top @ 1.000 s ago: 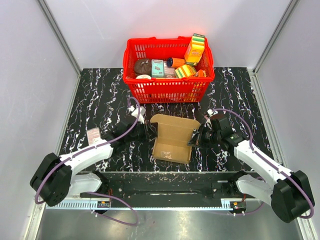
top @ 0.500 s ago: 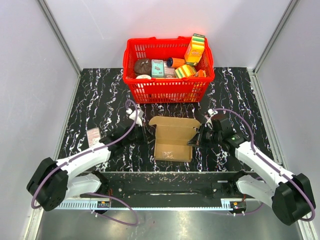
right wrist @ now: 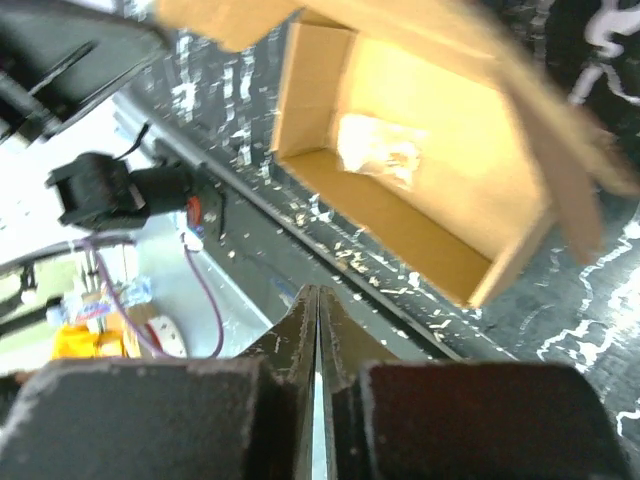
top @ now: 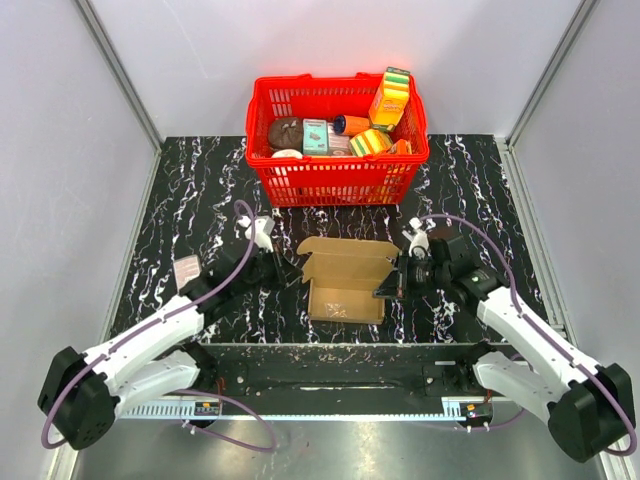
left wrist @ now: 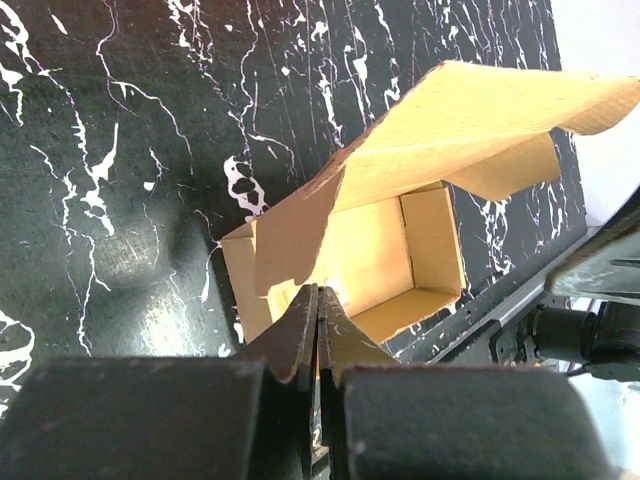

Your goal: Fold the paper box

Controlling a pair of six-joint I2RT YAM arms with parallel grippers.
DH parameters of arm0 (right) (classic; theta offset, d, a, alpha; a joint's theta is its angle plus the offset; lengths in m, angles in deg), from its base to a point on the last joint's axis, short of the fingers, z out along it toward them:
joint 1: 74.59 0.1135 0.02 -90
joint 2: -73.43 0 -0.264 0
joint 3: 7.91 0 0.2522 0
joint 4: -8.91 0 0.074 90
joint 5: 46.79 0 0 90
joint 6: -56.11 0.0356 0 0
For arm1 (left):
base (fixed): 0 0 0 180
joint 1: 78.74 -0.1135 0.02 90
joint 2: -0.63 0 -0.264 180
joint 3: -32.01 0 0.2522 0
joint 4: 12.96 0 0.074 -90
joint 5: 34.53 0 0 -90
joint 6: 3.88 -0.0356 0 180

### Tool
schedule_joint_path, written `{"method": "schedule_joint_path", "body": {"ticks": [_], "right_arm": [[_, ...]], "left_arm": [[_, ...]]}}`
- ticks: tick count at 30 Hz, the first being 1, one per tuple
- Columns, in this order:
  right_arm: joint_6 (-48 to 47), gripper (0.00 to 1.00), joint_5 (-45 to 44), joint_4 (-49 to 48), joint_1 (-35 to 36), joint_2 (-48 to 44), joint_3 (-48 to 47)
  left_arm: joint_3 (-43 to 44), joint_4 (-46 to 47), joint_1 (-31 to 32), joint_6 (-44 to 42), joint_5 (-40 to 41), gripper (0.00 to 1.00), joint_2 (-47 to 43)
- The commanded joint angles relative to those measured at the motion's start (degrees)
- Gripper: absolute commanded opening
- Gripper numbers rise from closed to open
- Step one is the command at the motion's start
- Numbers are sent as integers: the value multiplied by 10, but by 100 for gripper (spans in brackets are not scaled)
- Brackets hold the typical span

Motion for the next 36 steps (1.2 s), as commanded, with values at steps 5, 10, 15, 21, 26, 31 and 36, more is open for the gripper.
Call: {"method": "schedule_joint_path", "body": {"ticks": [5, 10, 15, 21, 26, 31, 36], "right_arm": [[-65, 13, 30, 42, -3, -93, -127], [-81, 27, -189, 140, -3, -76, -247], [-104, 36, -386, 238, -3, 1, -344], [-126, 52, -447, 270, -11, 131, -408], [-124, 58, -418, 250, -52, 188, -391], [-115, 60, -368, 215, -74, 214, -355], [-102, 62, -318, 194, -75, 225, -326]], "left_arm": [[101, -68, 1, -54, 26, 7, -59], [172, -107, -19, -90, 71, 16, -54], [261, -148, -99, -118, 79, 36, 18], [331, -167, -157, -137, 48, 42, 136], [368, -174, -162, -140, -34, 44, 227], [343, -145, -162, -115, -78, 43, 278], [288, -93, -155, -79, -142, 43, 281]]}}
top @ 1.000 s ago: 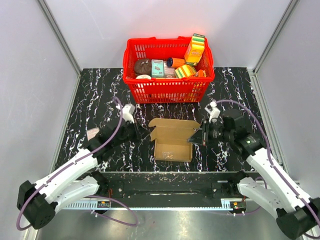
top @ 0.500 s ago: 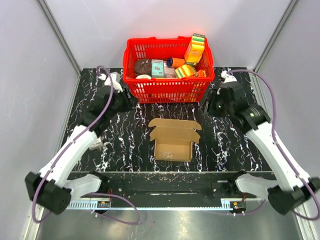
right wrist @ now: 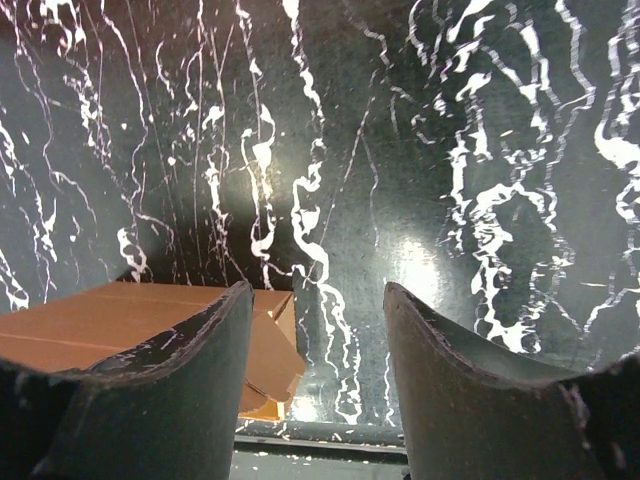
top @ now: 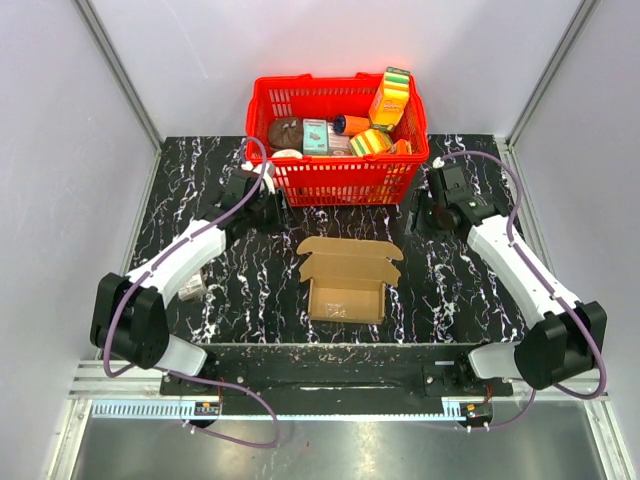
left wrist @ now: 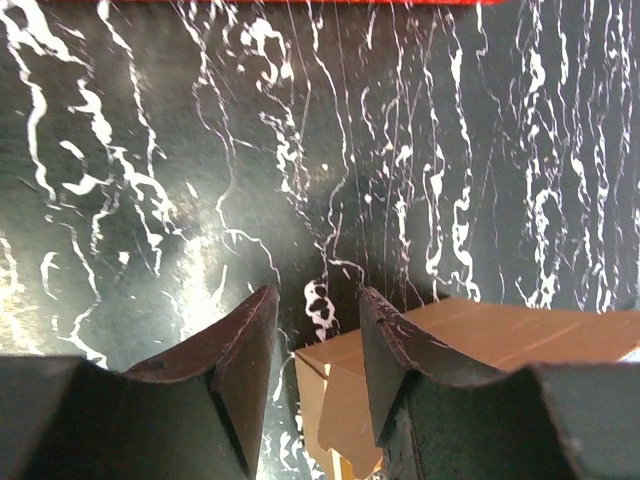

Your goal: Fold the paper box

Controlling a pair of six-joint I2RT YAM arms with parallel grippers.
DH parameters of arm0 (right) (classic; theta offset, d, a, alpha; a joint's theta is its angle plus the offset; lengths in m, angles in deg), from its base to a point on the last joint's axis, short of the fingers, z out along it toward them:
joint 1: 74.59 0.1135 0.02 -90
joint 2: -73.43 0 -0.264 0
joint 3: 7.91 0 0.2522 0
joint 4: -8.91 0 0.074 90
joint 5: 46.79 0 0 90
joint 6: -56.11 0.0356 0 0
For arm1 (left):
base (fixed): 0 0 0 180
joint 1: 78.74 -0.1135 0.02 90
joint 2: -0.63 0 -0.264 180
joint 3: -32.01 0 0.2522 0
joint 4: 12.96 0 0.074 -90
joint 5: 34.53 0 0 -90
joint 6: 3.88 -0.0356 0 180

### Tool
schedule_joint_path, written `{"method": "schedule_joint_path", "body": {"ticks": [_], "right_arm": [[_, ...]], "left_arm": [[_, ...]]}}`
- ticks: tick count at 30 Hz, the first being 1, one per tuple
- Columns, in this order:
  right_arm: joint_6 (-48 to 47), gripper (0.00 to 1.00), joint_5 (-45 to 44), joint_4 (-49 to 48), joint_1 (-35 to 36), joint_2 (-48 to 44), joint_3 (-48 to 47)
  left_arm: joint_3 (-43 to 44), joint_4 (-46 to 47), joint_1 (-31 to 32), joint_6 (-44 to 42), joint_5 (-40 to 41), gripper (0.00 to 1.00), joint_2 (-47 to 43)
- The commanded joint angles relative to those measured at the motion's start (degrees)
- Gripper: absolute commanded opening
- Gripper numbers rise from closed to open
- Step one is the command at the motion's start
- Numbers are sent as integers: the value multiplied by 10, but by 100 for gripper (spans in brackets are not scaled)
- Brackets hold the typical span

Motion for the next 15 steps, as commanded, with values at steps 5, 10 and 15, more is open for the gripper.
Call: {"method": "schedule_joint_path", "body": {"ticks": [5, 10, 15], "right_arm": [[26, 66, 104, -61, -1, 3, 59], [38, 69, 165, -85, -1, -3, 93], [64, 72, 210, -111, -1, -16, 115]], "left_arm": [[-66, 80, 32, 45, -88, 44, -12], [-116, 114, 63, 77, -106, 48, -25], [-148, 158, 68, 117, -124, 49, -50]]}}
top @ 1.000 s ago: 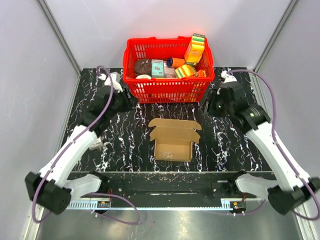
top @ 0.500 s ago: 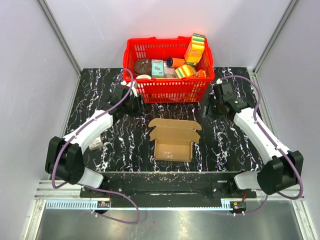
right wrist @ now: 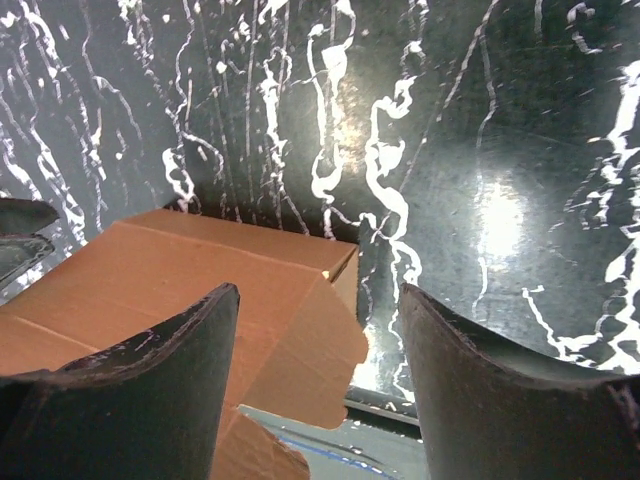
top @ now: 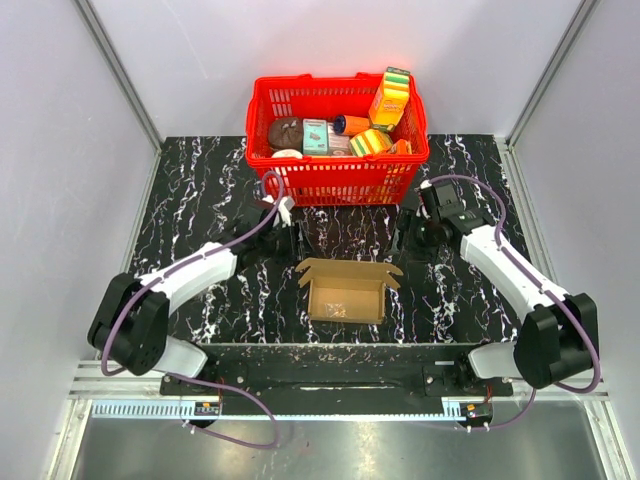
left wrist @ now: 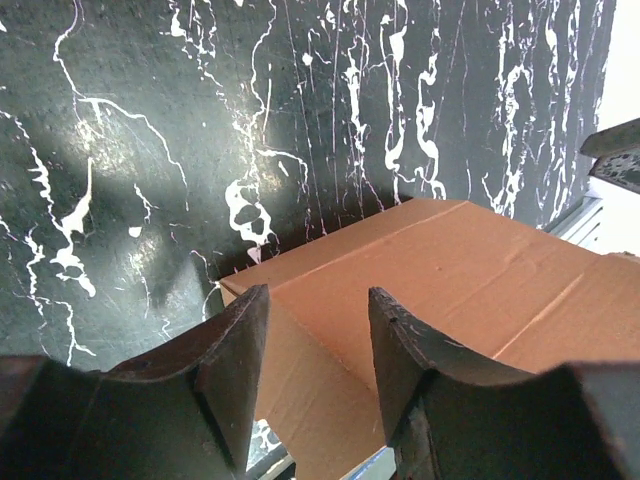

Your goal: Fold the paper box

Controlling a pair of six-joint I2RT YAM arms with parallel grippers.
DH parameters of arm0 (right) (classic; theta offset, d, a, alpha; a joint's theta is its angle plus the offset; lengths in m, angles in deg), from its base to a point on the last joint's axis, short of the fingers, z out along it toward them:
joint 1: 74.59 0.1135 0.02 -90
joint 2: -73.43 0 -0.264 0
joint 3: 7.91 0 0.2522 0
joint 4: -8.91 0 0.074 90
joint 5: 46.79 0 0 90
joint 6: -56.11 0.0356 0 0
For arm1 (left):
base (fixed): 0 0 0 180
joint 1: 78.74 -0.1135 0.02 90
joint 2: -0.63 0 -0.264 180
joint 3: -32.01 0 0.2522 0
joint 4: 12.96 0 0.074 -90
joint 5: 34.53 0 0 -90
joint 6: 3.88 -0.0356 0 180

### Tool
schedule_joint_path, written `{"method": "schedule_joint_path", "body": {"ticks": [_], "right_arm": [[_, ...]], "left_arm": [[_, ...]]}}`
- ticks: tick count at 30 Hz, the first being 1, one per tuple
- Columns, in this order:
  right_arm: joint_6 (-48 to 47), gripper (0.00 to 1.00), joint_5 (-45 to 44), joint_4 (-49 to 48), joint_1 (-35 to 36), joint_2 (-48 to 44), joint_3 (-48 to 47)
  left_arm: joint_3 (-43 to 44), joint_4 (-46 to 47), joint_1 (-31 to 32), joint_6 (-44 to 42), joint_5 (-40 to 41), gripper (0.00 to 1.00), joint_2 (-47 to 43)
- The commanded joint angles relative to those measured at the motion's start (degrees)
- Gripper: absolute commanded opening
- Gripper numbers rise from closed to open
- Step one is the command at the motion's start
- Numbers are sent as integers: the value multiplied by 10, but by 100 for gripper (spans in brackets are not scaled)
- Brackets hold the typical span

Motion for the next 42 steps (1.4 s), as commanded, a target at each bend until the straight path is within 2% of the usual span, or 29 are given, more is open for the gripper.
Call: {"method": "schedule_joint_path", "body": {"ticks": [1, 5, 15, 20, 29, 33, 42], "right_arm": [[28, 72, 74, -42, -1, -26, 13], [45, 73, 95, -42, -1, -36, 23], [89, 75, 99, -23, -1, -71, 51], [119, 79, 107, -36, -1, -75, 60], [127, 83, 114, -10, -1, -64, 40], [124, 84, 120, 5, -1, -48, 38], [138, 89, 138, -1, -1, -35, 51]], "left_arm": [[-14, 70, 1, 43, -33, 49, -42], [-20, 65, 5, 46, -41, 50, -59], [5, -11, 12, 35, -29, 70, -76], [23, -52, 17, 44, -10, 81, -88], [46, -106, 17, 43, -27, 90, -76], [56, -123, 19, 37, -21, 98, -71], [41, -139, 25, 44, -12, 99, -84]]}}
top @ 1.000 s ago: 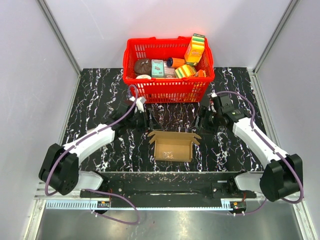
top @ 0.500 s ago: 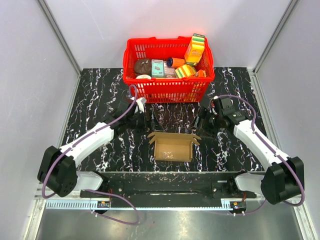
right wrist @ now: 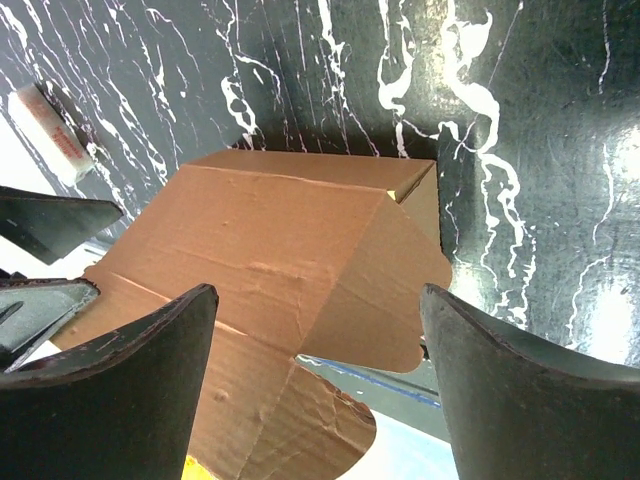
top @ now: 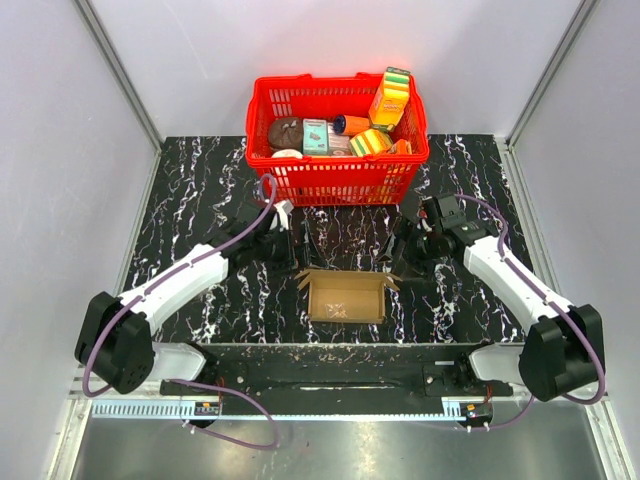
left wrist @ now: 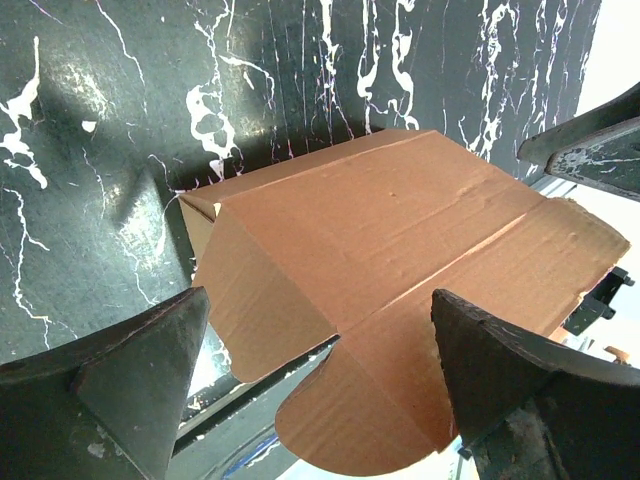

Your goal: Fold the paper box

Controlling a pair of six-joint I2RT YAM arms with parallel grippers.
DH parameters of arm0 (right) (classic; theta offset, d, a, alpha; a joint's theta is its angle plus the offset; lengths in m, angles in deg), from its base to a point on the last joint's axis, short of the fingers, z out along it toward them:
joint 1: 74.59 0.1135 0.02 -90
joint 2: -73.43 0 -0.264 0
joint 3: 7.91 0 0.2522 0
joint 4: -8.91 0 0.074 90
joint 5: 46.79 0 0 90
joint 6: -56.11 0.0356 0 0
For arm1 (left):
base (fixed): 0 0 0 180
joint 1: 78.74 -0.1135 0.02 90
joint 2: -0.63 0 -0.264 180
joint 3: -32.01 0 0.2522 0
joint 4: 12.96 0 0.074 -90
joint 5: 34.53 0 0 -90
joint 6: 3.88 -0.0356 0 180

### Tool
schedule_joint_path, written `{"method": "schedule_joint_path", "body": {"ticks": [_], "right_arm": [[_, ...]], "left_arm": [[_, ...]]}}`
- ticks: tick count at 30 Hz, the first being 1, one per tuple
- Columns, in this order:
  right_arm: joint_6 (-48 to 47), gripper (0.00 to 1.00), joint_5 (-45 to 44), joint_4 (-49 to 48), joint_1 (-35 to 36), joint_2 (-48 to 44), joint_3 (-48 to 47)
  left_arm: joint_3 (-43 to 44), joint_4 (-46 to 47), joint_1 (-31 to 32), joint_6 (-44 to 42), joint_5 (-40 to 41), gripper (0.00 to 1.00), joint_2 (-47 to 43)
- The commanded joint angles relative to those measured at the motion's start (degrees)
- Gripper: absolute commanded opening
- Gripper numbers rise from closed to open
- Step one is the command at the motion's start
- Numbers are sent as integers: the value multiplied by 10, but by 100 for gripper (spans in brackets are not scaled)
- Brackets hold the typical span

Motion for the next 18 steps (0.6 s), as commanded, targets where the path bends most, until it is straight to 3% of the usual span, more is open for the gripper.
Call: {"method": "schedule_joint_path", "body": {"ticks": [1, 18], "right_arm": [[13, 89, 29, -2, -1, 4, -6], [49, 89, 92, -22, 0, -41, 35]], "left_arm": [[7, 6, 2, 14, 2, 99, -20], [-14, 33, 54, 52, 1, 99, -26]]}}
